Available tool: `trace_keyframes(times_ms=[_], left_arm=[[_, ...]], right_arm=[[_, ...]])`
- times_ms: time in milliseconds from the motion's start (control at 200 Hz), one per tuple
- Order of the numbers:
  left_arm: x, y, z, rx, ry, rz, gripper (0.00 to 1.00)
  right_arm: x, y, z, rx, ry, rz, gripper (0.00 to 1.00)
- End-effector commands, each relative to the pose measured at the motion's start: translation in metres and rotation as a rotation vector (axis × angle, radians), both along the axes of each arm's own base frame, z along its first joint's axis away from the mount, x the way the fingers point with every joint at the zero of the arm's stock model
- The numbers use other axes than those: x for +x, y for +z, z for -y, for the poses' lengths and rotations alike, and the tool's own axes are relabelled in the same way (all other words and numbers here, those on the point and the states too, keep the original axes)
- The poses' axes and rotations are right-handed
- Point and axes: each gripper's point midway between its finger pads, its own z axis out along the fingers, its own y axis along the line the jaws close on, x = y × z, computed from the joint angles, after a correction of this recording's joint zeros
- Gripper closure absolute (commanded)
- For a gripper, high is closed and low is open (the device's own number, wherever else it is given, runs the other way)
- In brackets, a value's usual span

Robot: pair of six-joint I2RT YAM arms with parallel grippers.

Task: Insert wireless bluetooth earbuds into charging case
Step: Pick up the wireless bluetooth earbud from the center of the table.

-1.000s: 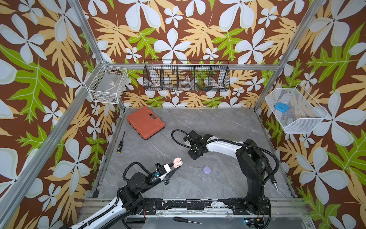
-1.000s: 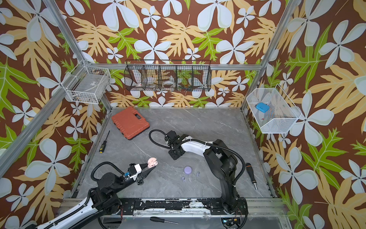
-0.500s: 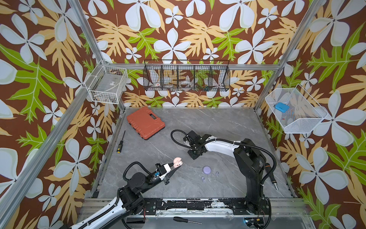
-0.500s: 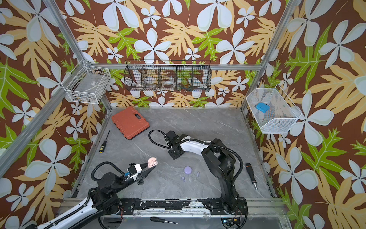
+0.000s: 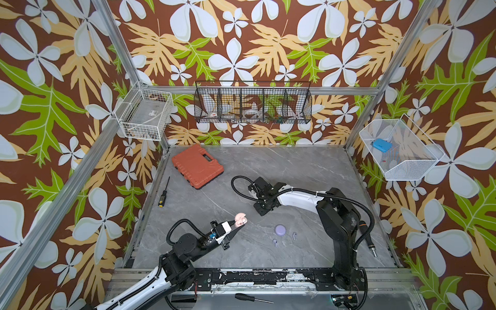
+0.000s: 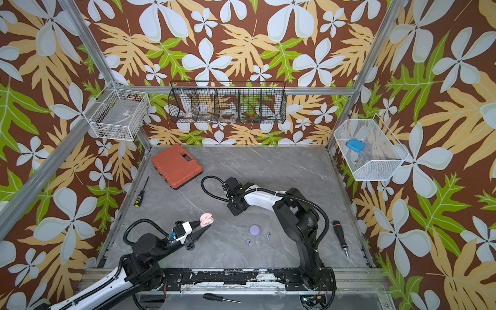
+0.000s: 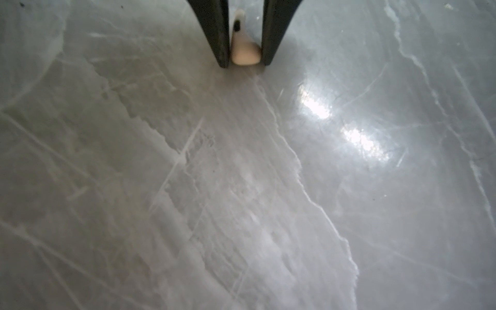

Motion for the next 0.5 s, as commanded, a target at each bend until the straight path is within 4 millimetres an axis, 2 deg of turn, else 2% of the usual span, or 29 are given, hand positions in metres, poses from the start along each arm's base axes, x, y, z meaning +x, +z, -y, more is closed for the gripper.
trace_keyframes(times_ms=[0,180,310,495], left_arm=[[0.0,0.007,-0.001,-0.019,0.006,0.027,1.0],[0.0,0.007,-0.001,-0.019,0.003,0.028,1.0],[0.0,0.007,-0.001,-0.019,0.003,0.028,1.0],[-0.001,0.006,-0.001,-0.018,0.001,0.027,1.0]], right_arm=[[-0.008,-0.01,0.012,-0.051,-0.015,-0.032,0.81],[-0.012,-0.01,0.017,-0.053,-0.033,-0.04,0.82],[-0.014,-0.011,0.02,-0.06,-0.06,-0.045,0.78],[-0.012,-0.008,0.027,-0.079,-0.104,-0.037,0.77]])
